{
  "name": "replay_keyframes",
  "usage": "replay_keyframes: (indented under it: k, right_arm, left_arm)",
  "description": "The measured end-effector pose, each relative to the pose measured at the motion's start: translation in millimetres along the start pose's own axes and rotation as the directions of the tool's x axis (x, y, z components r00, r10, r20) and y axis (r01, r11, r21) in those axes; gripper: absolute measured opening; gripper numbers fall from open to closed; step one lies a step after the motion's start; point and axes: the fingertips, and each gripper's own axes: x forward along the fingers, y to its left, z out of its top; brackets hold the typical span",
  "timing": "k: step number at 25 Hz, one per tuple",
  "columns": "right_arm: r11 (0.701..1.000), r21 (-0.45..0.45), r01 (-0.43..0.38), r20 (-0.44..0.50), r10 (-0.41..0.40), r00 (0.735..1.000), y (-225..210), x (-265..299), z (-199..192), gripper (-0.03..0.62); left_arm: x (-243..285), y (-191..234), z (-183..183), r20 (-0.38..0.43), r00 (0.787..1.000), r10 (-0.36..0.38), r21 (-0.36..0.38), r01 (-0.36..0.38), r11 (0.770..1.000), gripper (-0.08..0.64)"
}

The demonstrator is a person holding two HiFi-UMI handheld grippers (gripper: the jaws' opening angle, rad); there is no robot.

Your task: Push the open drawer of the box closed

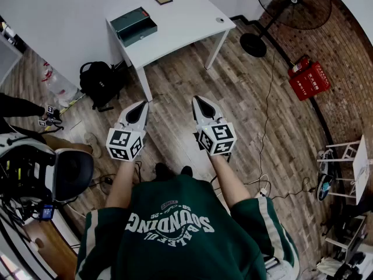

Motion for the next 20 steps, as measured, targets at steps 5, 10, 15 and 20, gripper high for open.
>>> replay_keyframes:
  k: [5, 10, 15, 20]
  right_arm:
    - [0.999, -0.012, 0.039, 0.011, -0.038, 0.999, -8.3, 17.3, -2.8, 0.002]
    - [0.997, -0.052, 0.054, 0.025, -0.052, 0.998, -0.2, 3.5, -1.9, 0.002]
    - [0.998, -0.041, 0.041, 0.016, -0.040, 0.999, 12.6, 11.7, -5.4, 0.002]
    - [0.998, -0.039, 0.039, 0.018, -0.038, 0.999, 23.8, 31.3, -0.3, 0.002]
  left_arm:
    - [12.0, 17.1, -1.8, -0.009, 1.000, -0.001, -0.004, 0.001, 1.000, 0.052]
    - [1.2, 10.6, -1.9, -0.004, 1.000, -0.003, -0.006, 0.003, 1.000, 0.052]
    - [-6.1, 19.5, -4.4, -0.004, 1.000, -0.008, -0.007, 0.008, 1.000, 0.052]
    - [-9.2, 39.4, 1.2, -0.003, 1.000, -0.009, -0.003, 0.009, 1.000, 0.052]
